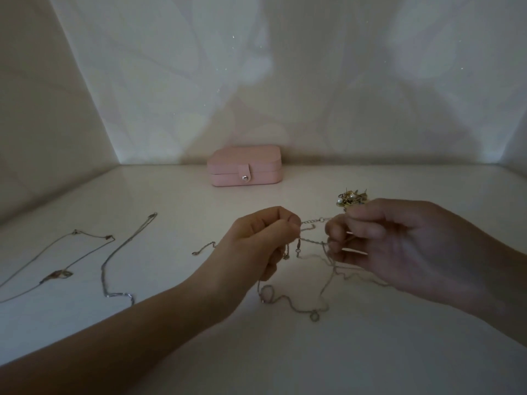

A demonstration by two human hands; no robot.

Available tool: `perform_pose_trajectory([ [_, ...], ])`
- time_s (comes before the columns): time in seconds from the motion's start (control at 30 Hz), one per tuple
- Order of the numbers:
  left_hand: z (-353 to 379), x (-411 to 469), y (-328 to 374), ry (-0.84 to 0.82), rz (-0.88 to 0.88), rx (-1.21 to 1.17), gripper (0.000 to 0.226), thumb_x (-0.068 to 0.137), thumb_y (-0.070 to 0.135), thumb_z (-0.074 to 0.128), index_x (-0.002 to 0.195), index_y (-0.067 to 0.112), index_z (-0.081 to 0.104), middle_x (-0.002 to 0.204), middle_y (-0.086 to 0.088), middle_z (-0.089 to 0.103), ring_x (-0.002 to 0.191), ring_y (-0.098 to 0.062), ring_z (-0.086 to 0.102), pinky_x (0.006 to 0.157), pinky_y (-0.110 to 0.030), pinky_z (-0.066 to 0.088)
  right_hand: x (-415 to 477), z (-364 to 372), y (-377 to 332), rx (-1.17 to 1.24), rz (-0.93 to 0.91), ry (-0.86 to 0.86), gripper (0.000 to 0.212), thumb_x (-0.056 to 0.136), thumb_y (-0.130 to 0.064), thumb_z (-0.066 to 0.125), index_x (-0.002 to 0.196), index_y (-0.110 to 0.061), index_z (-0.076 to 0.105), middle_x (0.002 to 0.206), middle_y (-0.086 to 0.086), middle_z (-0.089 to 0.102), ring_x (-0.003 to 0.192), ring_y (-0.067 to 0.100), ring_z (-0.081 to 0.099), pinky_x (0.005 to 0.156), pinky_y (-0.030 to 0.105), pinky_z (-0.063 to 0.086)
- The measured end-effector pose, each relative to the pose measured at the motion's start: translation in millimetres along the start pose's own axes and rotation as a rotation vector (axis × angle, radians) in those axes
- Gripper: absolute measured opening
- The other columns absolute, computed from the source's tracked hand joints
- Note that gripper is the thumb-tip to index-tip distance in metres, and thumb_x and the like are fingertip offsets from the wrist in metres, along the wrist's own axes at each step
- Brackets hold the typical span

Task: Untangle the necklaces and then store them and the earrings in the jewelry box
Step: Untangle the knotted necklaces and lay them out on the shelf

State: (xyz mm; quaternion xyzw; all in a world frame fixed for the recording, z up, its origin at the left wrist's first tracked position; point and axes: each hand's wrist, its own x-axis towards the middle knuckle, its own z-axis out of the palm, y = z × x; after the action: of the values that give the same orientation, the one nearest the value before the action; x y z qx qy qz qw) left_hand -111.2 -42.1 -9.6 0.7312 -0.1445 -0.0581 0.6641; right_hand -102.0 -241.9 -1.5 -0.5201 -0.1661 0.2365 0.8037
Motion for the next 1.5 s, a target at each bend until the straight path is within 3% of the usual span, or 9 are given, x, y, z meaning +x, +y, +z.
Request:
perform_pose_trajectory([
  [0.13,-2.1,0.7,0.6,-0.058,-0.026,-0.122,0.006,0.08,0.021,0.06,0.073,0.02,0.061,0.06,0.006,0.031,0.049,-0.005,0.026,0.043,-0.013,0.026,2.2,1.3,0.9,-0.044,-0.073,0.103,0.029,0.051,-0.029,0.083,0.051,-0.01,0.061,0.069,0.01,0.061,0.075,0.021,0.064,0.083,0.033,0.056],
  [0.23,-2.9,0.1,1.3,-0.204,-0.088,-0.215,0.011,0.078,0.026,0.062,0.073,0.02,0.069,0.073,-0.004,0.025,0.056,-0.01,0.016,0.043,-0.015,0.019,1.2,7.4,-5.4,0.086,-0.088,0.21,0.019,0.062,-0.019,0.068,0.053,-0.006,0.059,0.047,0.003,0.038,0.043,0.016,0.046,0.057,0.029,0.058],
  [0.33,-4.4,0.1,0.4,-0.327,-0.161,-0.387,0.003,0.071,0.024,0.069,0.068,0.022,0.07,0.072,0.006,0.056,0.054,-0.007,0.025,0.041,-0.014,0.019,-2.7,6.1,-13.9,0.068,-0.039,0.156,0.017,0.072,-0.023,0.062,0.061,-0.01,0.062,0.042,-0.005,0.023,0.03,0.005,0.022,0.029,0.016,0.031],
  [0.5,-16.6,7.7,3.1,-0.263,-0.121,-0.579,0.019,0.057,0.025,0.082,0.071,0.022,0.068,0.076,0.006,0.062,0.049,-0.004,0.035,0.037,-0.013,0.022,-2.0,-16.1,-18.5,0.028,-0.083,0.098,0.014,0.068,-0.023,0.074,0.07,-0.01,0.068,0.046,-0.007,0.028,0.034,0.003,0.026,0.032,0.016,0.032],
  [0.67,-22.6,13.9,5.2,-0.08,-0.095,-0.224,0.014,0.08,0.028,0.059,0.076,0.017,0.051,0.052,0.007,0.042,0.046,-0.006,0.018,0.039,-0.014,0.018,1.0,-22.5,-23.9,0.083,-0.14,0.176,0.022,0.063,-0.017,0.066,0.08,-0.012,0.077,0.05,-0.006,0.028,0.035,0.004,0.026,0.032,0.014,0.033],
  [0.77,-29.4,19.7,1.6,-0.03,-0.057,-0.063,0.017,0.08,0.03,0.056,0.078,0.013,0.054,0.055,0.003,0.051,0.045,-0.006,0.02,0.04,-0.014,0.021,8.2,-40.9,-30.7,0.255,-0.011,-0.069,0.029,0.088,-0.013,0.051,0.108,-0.005,0.07,0.053,-0.002,0.031,0.042,0.009,0.025,0.035,0.019,0.03],
  [0.97,-51.9,29.9,5.0,0.028,-0.032,0.013,0.024,0.082,0.034,0.053,0.08,0.017,0.07,0.081,-0.011,0.054,0.05,-0.008,0.017,0.042,-0.017,0.016,2.1,-82.0,-38.0,0.253,-0.067,-0.085,0.052,0.107,-0.02,0.012,0.12,0.011,0.051,0.09,0.021,0.056,0.083,0.029,0.05,0.105,0.041,0.036],
  [1.13,-61.8,28.9,16.0,-0.081,-0.117,0.065,0.017,0.08,0.032,0.055,0.081,0.014,0.054,0.054,0.005,0.039,0.044,-0.005,0.022,0.034,-0.012,0.02,8.2,-102.8,-46.1,0.375,0.005,-0.346,0.046,0.107,-0.022,0.004,0.154,-0.022,0.005,0.09,0.015,0.056,0.064,0.016,0.036,0.057,0.024,0.039],
  [1.5,-91.4,34.1,15.3,0.049,-0.293,0.344,0.027,0.096,0.028,0.05,0.105,0.01,0.067,0.088,-0.005,0.061,0.045,-0.005,0.03,0.039,-0.015,0.024,4.6,-145.0,-61.3,0.281,-0.061,-0.301,0.043,0.106,-0.024,-0.005,0.149,-0.026,-0.002,0.1,0.018,0.057,0.07,0.019,0.036,0.064,0.029,0.042],
])
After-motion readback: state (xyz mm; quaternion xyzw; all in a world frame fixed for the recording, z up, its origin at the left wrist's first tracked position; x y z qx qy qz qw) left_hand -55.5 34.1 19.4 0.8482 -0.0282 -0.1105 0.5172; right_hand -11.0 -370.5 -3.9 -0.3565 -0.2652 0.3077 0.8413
